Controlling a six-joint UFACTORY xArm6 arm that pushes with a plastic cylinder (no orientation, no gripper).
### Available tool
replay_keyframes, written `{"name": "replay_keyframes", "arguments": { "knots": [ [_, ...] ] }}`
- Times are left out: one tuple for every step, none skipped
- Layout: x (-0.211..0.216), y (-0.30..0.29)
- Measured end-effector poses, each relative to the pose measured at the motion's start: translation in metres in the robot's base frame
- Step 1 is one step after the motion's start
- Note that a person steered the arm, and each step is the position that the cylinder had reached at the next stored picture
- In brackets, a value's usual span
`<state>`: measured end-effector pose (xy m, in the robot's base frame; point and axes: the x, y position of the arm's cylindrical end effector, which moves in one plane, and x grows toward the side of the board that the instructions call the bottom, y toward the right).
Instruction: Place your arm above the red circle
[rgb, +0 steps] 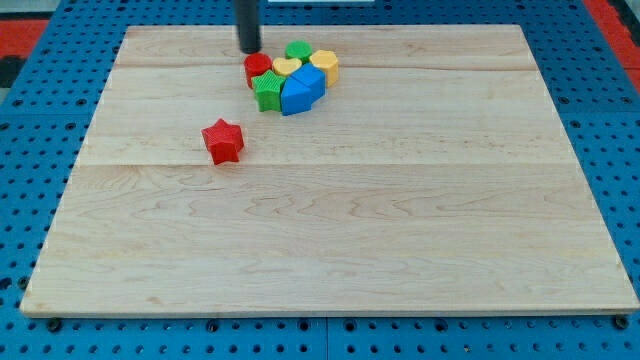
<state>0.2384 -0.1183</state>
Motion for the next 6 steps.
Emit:
{"name": "replay_keyframes", "arguments": {
  "knots": [
    [0.003,0.013],
    [0.003,0.044],
    [0.011,0.037],
    [0.011,0.036],
    [0.011,0.032],
    [0.011,0.031]
  ]
}}
